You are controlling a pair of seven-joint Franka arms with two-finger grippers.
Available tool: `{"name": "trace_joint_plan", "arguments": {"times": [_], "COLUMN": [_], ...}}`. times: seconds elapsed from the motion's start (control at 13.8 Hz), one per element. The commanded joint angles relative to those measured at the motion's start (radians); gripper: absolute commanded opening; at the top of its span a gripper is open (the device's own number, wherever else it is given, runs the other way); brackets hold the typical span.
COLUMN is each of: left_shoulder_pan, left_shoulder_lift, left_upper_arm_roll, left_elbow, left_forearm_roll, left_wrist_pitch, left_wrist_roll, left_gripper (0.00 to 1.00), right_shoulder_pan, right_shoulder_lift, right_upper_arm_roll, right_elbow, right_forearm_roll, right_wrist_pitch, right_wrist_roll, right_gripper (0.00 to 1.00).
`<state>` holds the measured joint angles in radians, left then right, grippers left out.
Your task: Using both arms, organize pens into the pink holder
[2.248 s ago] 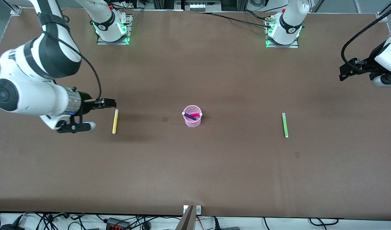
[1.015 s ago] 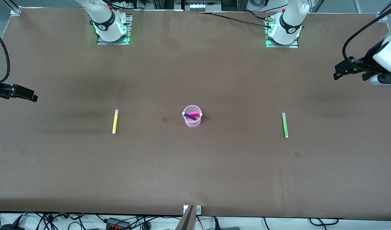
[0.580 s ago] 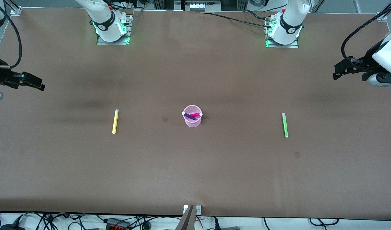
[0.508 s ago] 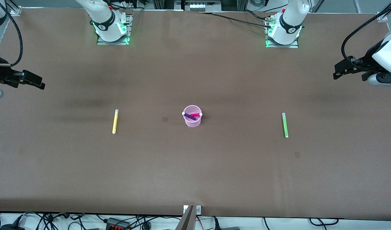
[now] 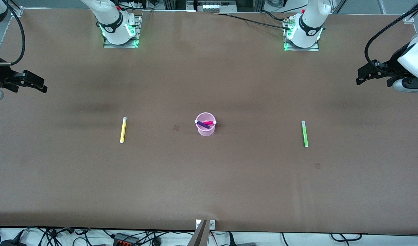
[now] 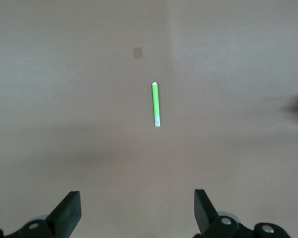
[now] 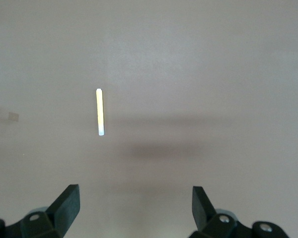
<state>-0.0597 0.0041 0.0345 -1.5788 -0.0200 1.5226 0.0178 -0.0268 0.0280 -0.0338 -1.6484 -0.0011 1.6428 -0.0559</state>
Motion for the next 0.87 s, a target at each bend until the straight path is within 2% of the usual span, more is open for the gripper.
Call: {"name": "trace_joint_plan", "arguments": {"times": [0.0,0.8], "left_shoulder_pan": [0.004,0.006], "left_shoulder_lift": [-0.01,-0.004], "left_upper_arm_roll": [-0.004,-0.002], "left_elbow": [-0.003,0.0], "left_forearm_roll": [-0.014,-0.015], "left_wrist_pitch": [-0.004,-0.009], "left_wrist_roll": [0.021,0.019], "left_gripper": [1.0,1.0], "right_shoulder_pan": [-0.004,-0.005], "right_shoulder_lift": [-0.02,-0.023], "right_upper_arm_roll": [0.008,0.009], "right_elbow": [-0.024,-0.025], "right_forearm_roll": [-0.004,-0.011], "right_wrist_pitch": [0.021,0.026], "right_wrist_roll": [0.014,0.031], "right_gripper": [1.0,1.0]}}
